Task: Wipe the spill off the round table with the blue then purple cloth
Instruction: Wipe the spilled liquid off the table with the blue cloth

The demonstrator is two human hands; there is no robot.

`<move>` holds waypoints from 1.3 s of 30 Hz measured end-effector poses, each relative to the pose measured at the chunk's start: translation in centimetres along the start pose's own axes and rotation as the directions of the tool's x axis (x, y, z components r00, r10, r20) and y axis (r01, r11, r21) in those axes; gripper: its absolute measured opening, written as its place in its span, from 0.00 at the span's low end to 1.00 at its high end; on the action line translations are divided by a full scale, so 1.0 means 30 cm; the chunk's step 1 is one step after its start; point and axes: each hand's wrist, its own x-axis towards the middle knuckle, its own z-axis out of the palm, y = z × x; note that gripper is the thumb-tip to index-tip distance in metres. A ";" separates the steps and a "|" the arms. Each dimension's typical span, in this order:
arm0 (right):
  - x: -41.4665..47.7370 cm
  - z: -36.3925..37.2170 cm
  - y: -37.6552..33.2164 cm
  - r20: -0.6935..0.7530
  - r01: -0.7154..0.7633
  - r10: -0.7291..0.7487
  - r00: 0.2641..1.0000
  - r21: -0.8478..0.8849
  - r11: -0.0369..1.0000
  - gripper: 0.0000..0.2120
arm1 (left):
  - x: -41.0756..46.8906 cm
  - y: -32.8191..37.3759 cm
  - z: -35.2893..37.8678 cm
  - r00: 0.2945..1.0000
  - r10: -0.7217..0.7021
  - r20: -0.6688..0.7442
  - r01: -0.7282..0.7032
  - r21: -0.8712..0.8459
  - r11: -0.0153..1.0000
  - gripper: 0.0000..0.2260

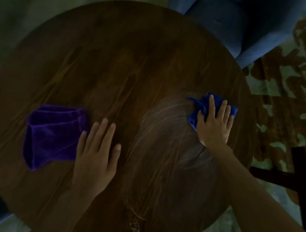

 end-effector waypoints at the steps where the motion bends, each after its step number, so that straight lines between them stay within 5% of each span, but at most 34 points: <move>1: 0.016 0.005 0.007 0.006 0.005 -0.005 1.000 -0.010 1.000 0.33 | 0.061 0.012 0.016 0.999 -0.007 0.038 0.006 0.024 1.000 0.28; 7: 0.128 -0.023 -0.088 0.011 0.020 -0.020 1.000 0.004 1.000 0.31 | 0.194 -0.003 0.132 0.989 -0.051 0.142 0.014 0.245 0.969 0.28; 9: 0.032 0.009 -0.160 0.016 0.327 -0.327 0.945 -0.071 0.942 0.31 | 0.179 -0.008 0.144 0.990 -0.055 0.133 0.022 0.239 0.971 0.27; 10: -0.071 0.047 -0.187 0.051 0.553 -0.551 0.833 -0.068 0.830 0.30 | 0.174 -0.010 0.146 0.990 -0.064 0.127 0.035 0.225 0.974 0.27; 11: -0.192 0.105 -0.177 0.097 0.771 -0.766 0.636 -0.032 0.636 0.30 | 0.172 -0.004 0.154 0.988 -0.097 0.120 0.070 0.210 0.975 0.27; 13: -0.374 0.128 -0.120 0.227 0.958 -0.936 0.270 0.036 0.285 0.31 | 0.166 -0.003 0.149 0.982 -0.169 0.080 0.152 0.183 0.971 0.28; 14: -0.331 0.119 -0.077 0.256 0.981 -0.949 0.183 0.017 0.194 0.33 | 0.168 -0.010 0.141 0.980 -0.187 0.062 0.172 0.194 0.966 0.28; 15: -0.222 0.106 -0.046 0.258 0.979 -0.945 0.200 -0.076 0.187 0.34 | 0.180 -0.016 0.134 0.979 -0.194 0.055 0.179 0.209 0.961 0.28; 17: 0.063 0.015 0.003 0.202 0.814 -0.798 0.568 -0.283 0.508 0.33 | 0.198 -0.018 0.127 0.985 -0.163 0.048 0.149 0.221 0.964 0.27; 18: 0.201 -0.048 0.010 0.116 0.621 -0.616 0.779 -0.279 0.732 0.32 | 0.200 -0.018 0.125 0.988 -0.145 0.047 0.130 0.234 0.963 0.26; 19: 0.283 -0.099 -0.005 0.089 0.429 -0.419 0.903 -0.190 0.883 0.30 | 0.197 -0.021 0.127 0.991 -0.127 0.048 0.111 0.249 0.962 0.26; 20: 0.289 -0.108 -0.027 0.044 0.294 -0.291 0.956 -0.103 0.950 0.29 | 0.195 -0.021 0.130 0.993 -0.107 0.048 0.091 0.262 0.961 0.26; 21: 0.231 -0.072 -0.056 0.006 0.309 -0.309 0.951 -0.077 0.948 0.29 | 0.193 -0.028 0.132 0.995 -0.093 0.043 0.078 0.274 0.958 0.25; 22: 0.123 -0.009 -0.085 -0.015 0.444 -0.449 0.893 -0.117 0.888 0.29 | 0.191 -0.038 0.135 0.995 -0.092 0.040 0.077 0.279 0.957 0.25; 23: -0.024 0.050 -0.103 0.034 0.666 -0.667 0.744 -0.110 0.737 0.30 | 0.191 -0.044 0.137 0.994 -0.099 0.037 0.085 0.270 0.959 0.25; 25: -0.284 0.115 -0.053 0.172 0.973 -0.960 0.223 0.022 0.230 0.33 | 0.190 -0.044 0.140 0.993 -0.115 0.026 0.104 0.249 0.963 0.25; 26: -0.301 0.106 -0.009 0.240 0.998 -0.971 0.024 0.053 0.038 0.33 | 0.188 -0.042 0.141 0.992 -0.122 0.030 0.111 0.242 0.964 0.25; 27: -0.226 0.077 0.025 0.266 0.998 -0.962 -0.068 0.028 -0.062 0.33 | 0.186 -0.035 0.144 0.991 -0.126 0.036 0.115 0.235 0.965 0.25; 28: -0.100 0.042 0.031 0.273 0.997 -0.962 0.010 -0.074 -0.011 0.32 | 0.188 -0.028 0.144 0.991 -0.127 0.035 0.116 0.232 0.966 0.25; 29: 0.035 0.007 0.028 0.248 0.965 -0.937 0.245 -0.160 0.209 0.31 | 0.193 -0.022 0.143 0.991 -0.131 0.034 0.120 0.230 0.966 0.25; 31: 0.264 -0.068 -0.014 0.075 0.629 -0.625 0.777 -0.159 0.761 0.30 | 0.194 -0.013 0.137 0.989 -0.142 0.046 0.129 0.217 0.968 0.25; 32: 0.313 -0.087 -0.066 0.030 0.438 -0.437 0.899 -0.076 0.896 0.30 | 0.190 -0.011 0.133 0.989 -0.144 0.045 0.131 0.210 0.969 0.25; 34: 0.224 -0.032 -0.172 -0.037 0.370 -0.371 0.928 -0.025 0.929 0.29 | 0.187 -0.019 0.126 0.989 -0.140 0.045 0.128 0.196 0.972 0.25; 35: 0.104 0.013 -0.215 -0.047 0.496 -0.496 0.867 -0.023 0.868 0.29 | 0.187 -0.025 0.123 0.990 -0.135 0.050 0.124 0.181 0.976 0.25; 36: -0.051 0.051 -0.231 -0.022 0.683 -0.683 0.730 -0.001 0.730 0.29 | 0.188 -0.029 0.118 0.990 -0.130 0.052 0.121 0.157 0.980 0.25; 38: -0.390 0.114 -0.176 0.127 0.960 -0.958 0.259 0.075 0.269 0.32 | 0.191 -0.029 0.109 0.988 -0.146 0.054 0.141 0.089 0.986 0.25; 39: -0.504 0.117 -0.115 0.245 0.995 -0.970 0.008 0.098 0.033 0.33 | 0.193 -0.026 0.105 0.986 -0.158 0.056 0.154 0.061 0.986 0.25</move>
